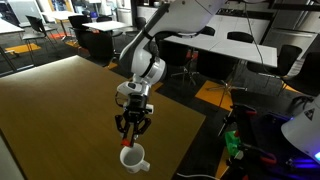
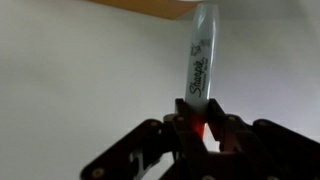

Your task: Put the marker inside the mug cup

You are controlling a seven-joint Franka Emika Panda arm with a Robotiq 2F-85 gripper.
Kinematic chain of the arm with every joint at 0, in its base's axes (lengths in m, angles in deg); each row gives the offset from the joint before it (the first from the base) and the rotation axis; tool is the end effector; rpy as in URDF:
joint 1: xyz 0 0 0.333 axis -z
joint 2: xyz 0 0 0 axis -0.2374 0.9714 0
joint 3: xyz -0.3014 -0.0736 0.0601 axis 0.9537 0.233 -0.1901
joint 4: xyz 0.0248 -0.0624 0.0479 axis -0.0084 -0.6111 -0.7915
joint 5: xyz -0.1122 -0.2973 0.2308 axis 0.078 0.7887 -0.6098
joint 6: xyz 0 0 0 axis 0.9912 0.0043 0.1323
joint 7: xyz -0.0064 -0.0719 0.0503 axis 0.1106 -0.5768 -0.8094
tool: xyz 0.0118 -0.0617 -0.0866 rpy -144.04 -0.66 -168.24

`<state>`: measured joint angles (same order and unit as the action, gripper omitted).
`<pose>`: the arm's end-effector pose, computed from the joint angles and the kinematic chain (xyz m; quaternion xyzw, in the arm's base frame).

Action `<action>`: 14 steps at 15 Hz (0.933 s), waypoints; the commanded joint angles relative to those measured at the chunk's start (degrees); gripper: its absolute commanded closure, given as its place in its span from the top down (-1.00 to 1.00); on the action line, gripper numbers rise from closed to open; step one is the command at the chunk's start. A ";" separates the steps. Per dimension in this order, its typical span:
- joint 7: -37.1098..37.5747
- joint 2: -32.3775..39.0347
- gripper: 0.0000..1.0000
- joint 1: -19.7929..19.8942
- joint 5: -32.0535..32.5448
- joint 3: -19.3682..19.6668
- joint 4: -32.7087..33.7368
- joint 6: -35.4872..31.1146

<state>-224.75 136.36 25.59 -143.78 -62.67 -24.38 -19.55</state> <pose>0.6108 0.0321 0.0403 -0.5274 -0.6404 -0.3683 0.4196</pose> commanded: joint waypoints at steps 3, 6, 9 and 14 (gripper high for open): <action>4.02 4.02 -0.87 -2.32 0.30 2.16 5.81 1.57; 6.08 5.53 -0.87 -2.53 0.48 2.41 7.42 1.61; 8.33 6.63 -0.87 -2.61 1.03 2.47 8.56 2.19; 10.64 7.01 0.03 -2.85 1.33 2.39 8.88 1.72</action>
<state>-216.94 143.04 23.71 -143.55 -61.27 -17.29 -19.48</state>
